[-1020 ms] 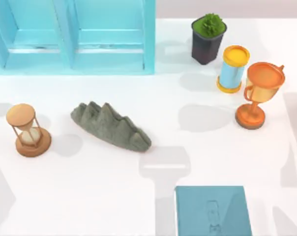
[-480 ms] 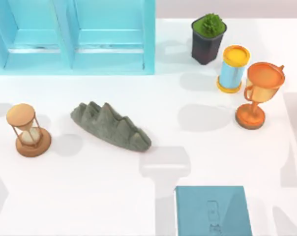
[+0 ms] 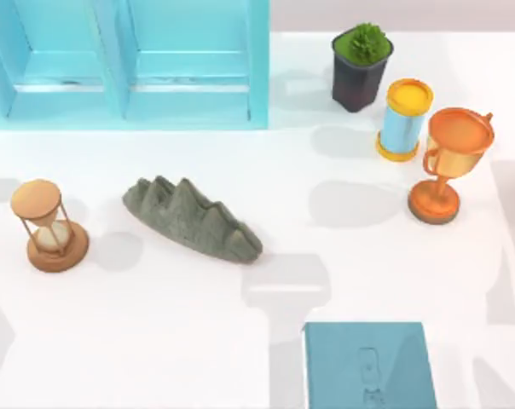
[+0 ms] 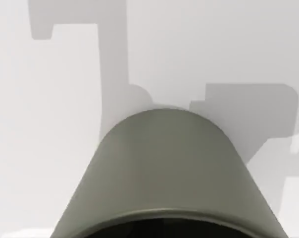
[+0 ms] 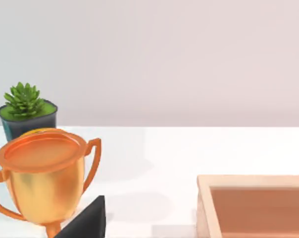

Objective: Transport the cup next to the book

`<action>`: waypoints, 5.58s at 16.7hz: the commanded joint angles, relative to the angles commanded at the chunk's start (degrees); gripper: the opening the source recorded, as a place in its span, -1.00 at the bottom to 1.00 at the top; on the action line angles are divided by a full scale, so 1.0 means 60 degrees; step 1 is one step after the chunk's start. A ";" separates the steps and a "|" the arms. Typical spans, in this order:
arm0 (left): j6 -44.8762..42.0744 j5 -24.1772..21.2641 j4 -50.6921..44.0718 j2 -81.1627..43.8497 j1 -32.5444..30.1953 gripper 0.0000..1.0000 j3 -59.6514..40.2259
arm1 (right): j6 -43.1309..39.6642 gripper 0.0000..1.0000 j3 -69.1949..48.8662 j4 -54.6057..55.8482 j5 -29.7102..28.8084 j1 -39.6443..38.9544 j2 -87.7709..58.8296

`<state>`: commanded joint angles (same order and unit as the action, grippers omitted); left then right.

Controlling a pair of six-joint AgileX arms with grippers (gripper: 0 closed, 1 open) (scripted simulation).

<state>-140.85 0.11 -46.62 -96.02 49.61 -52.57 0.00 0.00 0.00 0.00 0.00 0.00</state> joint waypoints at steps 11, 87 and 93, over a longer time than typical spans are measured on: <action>0.0000 0.0000 0.0000 0.0000 0.0000 -1.00 0.0000 | 0.0000 1.00 0.0000 0.0000 0.0000 0.0000 0.0000; 3.5589 0.0217 -0.1376 0.0269 -2.0602 -1.00 -0.1707 | 0.0000 1.00 0.0000 0.0000 0.0000 0.0000 0.0000; 3.5589 0.0217 -0.1376 0.0269 -2.0602 -0.40 -0.1707 | 0.0000 1.00 0.0000 0.0000 0.0000 0.0000 0.0000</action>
<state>72.69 1.41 -54.88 -94.40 -74.01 -62.82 0.00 0.00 0.00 0.00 0.00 0.00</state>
